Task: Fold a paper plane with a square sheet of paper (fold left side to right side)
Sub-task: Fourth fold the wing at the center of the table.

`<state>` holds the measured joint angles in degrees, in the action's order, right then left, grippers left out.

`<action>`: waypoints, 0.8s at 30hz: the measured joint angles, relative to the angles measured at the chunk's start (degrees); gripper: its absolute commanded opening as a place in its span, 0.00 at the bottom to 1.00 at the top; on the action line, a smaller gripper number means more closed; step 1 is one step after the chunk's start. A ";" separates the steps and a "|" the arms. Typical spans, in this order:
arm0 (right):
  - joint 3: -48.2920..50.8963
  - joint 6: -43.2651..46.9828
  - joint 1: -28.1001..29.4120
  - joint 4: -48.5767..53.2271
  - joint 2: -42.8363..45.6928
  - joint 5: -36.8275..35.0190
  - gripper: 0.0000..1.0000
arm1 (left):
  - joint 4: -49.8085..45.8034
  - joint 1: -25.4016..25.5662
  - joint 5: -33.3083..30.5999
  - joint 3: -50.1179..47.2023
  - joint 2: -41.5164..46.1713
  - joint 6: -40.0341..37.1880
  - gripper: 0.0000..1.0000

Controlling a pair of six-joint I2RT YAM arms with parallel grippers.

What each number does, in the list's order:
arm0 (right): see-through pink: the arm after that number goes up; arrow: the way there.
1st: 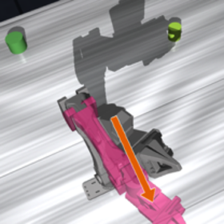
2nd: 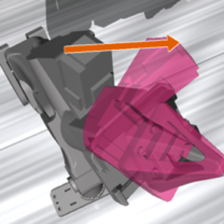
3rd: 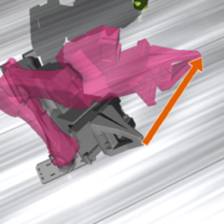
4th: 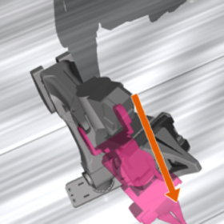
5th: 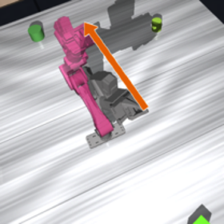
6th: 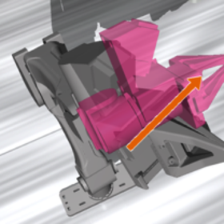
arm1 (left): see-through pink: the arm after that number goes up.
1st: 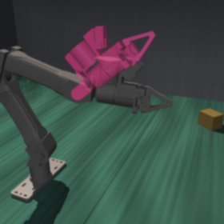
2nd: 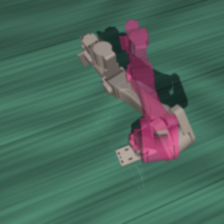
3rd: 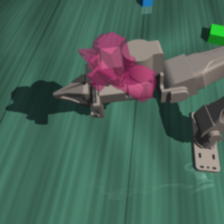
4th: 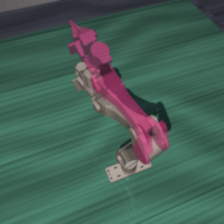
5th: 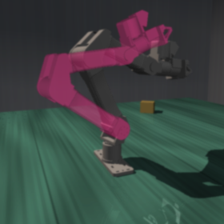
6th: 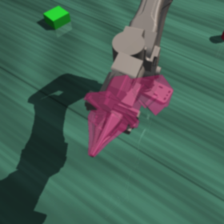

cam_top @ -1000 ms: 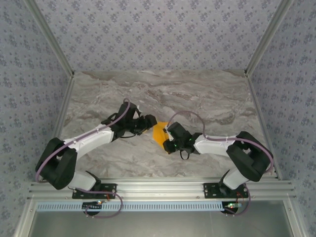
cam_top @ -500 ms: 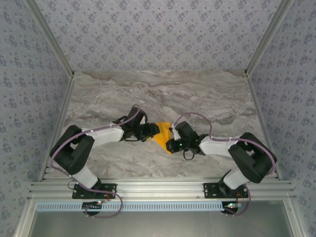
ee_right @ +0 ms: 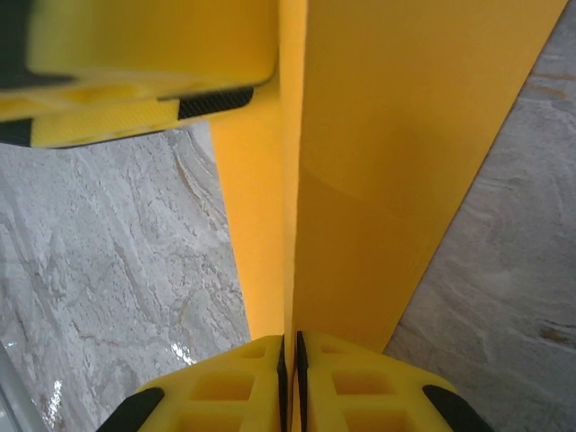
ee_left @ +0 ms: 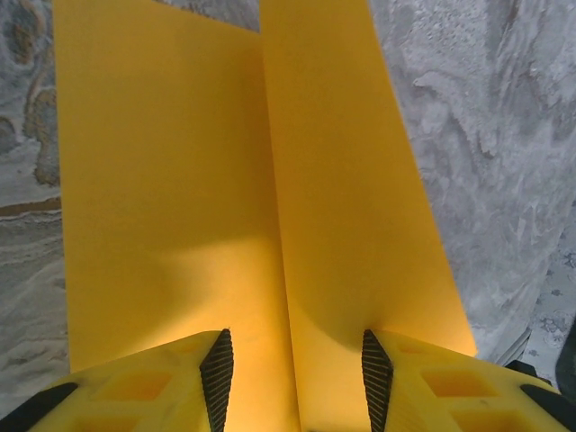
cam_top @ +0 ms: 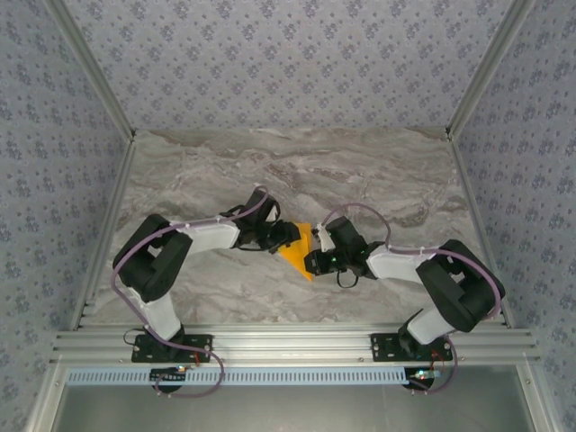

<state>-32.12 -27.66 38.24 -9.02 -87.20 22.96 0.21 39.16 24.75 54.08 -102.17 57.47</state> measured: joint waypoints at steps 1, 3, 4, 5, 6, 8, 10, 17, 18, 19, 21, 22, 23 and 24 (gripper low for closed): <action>0.00 0.00 -0.13 -0.15 -0.39 0.39 0.12 | 0.02 0.00 0.15 0.24 -0.37 0.02 0.44; -0.02 0.00 -0.26 -0.44 -1.27 0.96 0.12 | 0.09 0.11 0.24 0.59 -1.01 0.00 0.44; -0.02 0.00 -0.28 -0.57 -1.73 1.18 0.12 | 0.22 0.13 0.33 0.68 -1.18 0.02 0.44; -0.02 0.00 -0.28 -0.70 -2.08 1.42 0.12 | 0.26 0.20 0.37 0.70 -1.25 0.02 0.45; -0.02 0.00 -0.28 -0.76 -2.27 1.55 0.12 | 0.26 0.24 0.39 0.72 -1.25 0.02 0.45; -0.02 0.00 -0.31 -0.96 -2.38 1.88 0.12 | 0.48 0.31 0.57 0.76 -1.31 0.02 0.45; -0.02 0.00 -0.39 -1.07 -2.45 1.99 0.12 | 0.52 0.35 0.61 0.98 -1.68 0.02 0.45; -0.26 -0.02 -0.68 -1.55 -3.19 3.23 0.13 | 1.31 0.31 0.98 1.42 -3.82 0.02 0.45; -0.31 -0.02 -0.68 -1.57 -3.23 3.43 0.14 | 1.29 0.28 0.98 1.60 -3.82 0.02 0.44; -0.35 -0.04 -0.68 -1.57 -3.23 3.48 0.15 | 1.31 0.35 0.98 1.73 -3.96 0.02 0.45; -0.42 -0.04 -0.72 -1.55 -3.23 3.67 0.17 | 1.25 0.35 0.98 1.97 -4.15 0.02 0.45; -0.46 -0.13 -0.74 -1.55 -3.23 3.76 0.19 | 1.22 0.35 0.98 2.03 -4.17 0.02 0.44; -0.52 -0.26 -0.79 -1.55 -3.23 3.91 0.20 | 1.22 0.35 0.96 2.03 -4.24 0.02 0.44; -0.61 -0.26 -0.83 -1.53 -3.23 4.07 0.21 | 1.25 0.35 0.98 2.03 -4.28 0.02 0.44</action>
<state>-32.73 -27.92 37.41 -10.55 -90.43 27.03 1.45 39.51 25.74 56.12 -106.45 57.49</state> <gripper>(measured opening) 0.192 0.446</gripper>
